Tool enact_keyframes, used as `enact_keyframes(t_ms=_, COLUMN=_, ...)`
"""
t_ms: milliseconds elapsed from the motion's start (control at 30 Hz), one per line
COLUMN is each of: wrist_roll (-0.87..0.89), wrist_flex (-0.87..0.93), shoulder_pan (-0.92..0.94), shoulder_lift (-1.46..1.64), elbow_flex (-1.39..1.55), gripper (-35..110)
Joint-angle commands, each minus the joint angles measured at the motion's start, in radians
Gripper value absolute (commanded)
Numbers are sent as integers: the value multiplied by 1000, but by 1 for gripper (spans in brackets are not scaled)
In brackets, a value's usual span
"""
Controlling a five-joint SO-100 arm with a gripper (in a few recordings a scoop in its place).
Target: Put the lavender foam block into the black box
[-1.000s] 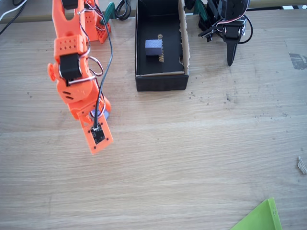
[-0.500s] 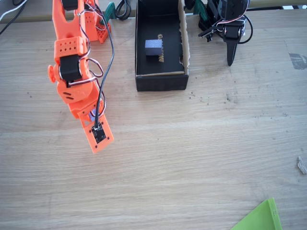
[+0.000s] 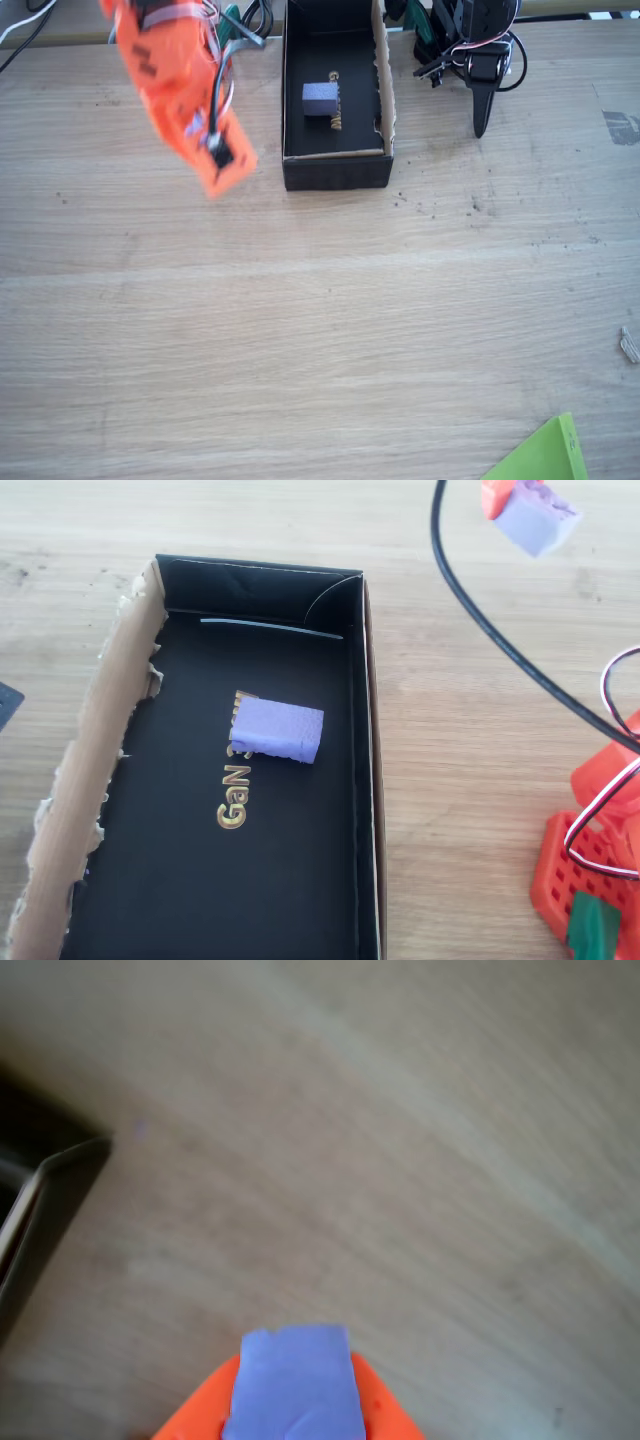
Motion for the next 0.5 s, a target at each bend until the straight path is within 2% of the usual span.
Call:
enact_keyframes(t_ms=0, wrist_roll=38, wrist_flex=18, shoulder_pan=-35, shoulder_lift=195, elbow_flex=103, gripper=0)
enact_keyframes(t_ms=467, wrist_roll=38, wrist_flex=18, shoulder_pan=-117, shoulder_lift=529, elbow_flex=350, gripper=0)
